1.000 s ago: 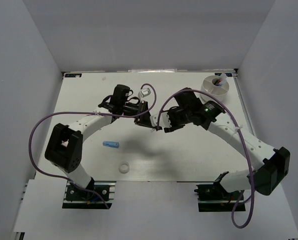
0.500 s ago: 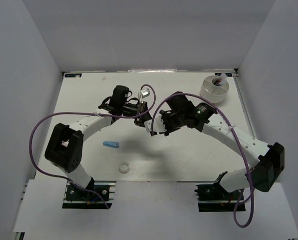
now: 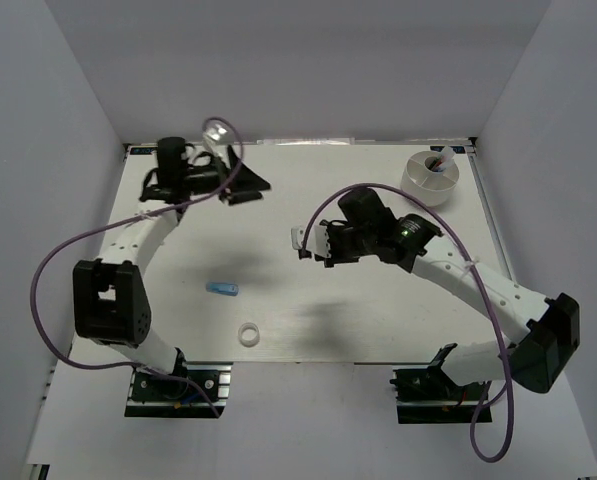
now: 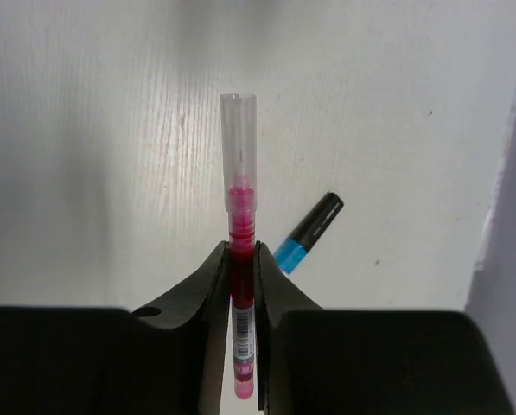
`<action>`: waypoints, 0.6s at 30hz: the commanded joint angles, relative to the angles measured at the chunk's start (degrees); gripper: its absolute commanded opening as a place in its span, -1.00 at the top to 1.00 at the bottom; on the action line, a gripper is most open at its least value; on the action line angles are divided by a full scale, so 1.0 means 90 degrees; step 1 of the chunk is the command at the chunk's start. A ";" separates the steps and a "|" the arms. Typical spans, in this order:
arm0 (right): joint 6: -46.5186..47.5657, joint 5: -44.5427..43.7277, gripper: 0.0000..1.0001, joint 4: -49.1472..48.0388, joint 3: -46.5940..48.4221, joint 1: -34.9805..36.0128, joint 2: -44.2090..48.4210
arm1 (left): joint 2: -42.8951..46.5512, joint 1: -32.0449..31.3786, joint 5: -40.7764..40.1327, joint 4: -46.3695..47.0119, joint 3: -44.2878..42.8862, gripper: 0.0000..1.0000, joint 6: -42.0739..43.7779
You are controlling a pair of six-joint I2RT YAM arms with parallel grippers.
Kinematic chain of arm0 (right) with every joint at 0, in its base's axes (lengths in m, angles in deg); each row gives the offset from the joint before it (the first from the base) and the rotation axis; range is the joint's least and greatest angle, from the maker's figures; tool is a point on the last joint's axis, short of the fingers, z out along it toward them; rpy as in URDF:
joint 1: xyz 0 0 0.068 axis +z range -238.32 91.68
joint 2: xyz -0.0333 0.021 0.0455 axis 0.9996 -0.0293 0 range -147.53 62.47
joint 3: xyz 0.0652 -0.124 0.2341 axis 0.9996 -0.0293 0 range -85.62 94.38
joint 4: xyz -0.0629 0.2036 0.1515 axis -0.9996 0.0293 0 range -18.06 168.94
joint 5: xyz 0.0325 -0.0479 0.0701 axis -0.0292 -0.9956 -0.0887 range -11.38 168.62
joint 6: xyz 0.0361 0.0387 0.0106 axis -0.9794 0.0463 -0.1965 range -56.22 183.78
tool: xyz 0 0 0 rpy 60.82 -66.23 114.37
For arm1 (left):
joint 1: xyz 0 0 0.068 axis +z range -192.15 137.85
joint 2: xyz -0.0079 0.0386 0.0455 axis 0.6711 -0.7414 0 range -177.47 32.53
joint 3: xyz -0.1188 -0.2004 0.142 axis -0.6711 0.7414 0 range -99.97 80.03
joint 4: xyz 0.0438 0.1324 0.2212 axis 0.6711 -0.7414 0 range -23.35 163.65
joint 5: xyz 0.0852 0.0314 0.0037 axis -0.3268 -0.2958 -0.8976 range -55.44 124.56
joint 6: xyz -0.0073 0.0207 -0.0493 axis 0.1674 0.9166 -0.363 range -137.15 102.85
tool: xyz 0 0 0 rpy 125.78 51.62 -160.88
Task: Sort the stationery into containers
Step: Place the pen in the storage box.
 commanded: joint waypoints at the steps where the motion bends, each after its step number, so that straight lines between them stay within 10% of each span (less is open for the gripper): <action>1: -0.1840 0.0163 1.00 -0.0863 -0.0300 -0.0133 0.0448 | 0.0448 0.1020 -0.0339 0.0781 -0.0097 -0.96 -0.0587; 11: -0.7261 0.0720 1.00 -0.2407 0.1637 -0.1002 -0.0907 | 0.1785 0.1159 -0.0340 0.3351 0.2638 -0.75 -0.1410; 18: -1.0689 0.1393 1.00 -0.3928 0.2005 -0.1570 -0.1758 | 0.2450 0.0847 -0.0485 0.3284 0.3088 -0.67 -0.1097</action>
